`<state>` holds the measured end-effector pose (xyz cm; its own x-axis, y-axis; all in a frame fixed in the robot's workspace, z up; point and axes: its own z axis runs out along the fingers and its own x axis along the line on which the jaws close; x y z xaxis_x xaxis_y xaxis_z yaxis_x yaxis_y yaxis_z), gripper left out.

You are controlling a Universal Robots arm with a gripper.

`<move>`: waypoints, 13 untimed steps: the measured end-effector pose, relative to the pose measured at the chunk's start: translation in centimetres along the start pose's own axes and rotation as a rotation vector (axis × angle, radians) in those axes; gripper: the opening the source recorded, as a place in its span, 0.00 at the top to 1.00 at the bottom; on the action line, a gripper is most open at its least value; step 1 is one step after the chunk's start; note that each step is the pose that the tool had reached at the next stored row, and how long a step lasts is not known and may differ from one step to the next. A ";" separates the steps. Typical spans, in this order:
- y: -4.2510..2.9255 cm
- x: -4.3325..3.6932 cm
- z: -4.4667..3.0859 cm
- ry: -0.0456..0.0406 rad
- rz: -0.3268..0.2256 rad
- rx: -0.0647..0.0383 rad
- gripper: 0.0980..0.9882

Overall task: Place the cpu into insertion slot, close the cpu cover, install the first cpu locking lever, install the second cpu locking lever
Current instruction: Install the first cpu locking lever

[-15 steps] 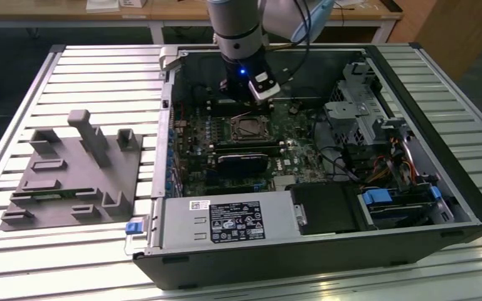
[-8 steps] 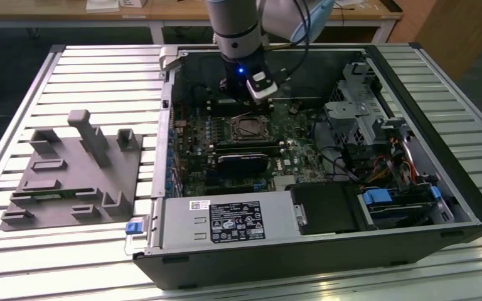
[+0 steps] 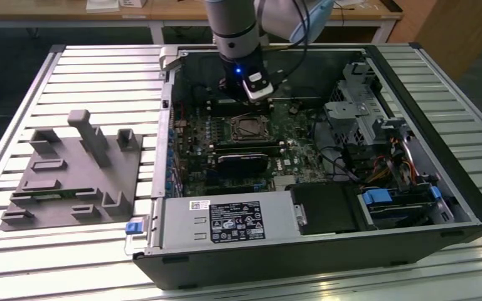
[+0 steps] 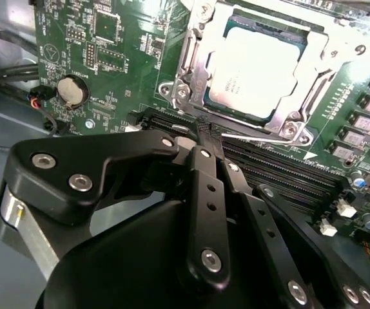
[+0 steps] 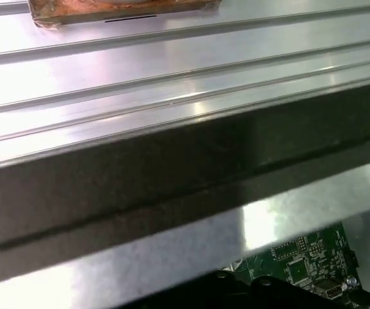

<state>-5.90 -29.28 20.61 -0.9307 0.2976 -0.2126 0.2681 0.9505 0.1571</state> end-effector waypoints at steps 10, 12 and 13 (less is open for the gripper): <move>0.57 0.50 0.28 -0.0052 0.031 0.007 0.99; 0.58 0.56 0.32 -0.0063 0.038 0.008 0.99; 0.58 0.58 0.33 -0.0067 0.041 0.009 0.99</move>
<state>-6.20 -28.53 20.26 -0.9173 0.3367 -0.2127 0.3080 0.9383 0.1571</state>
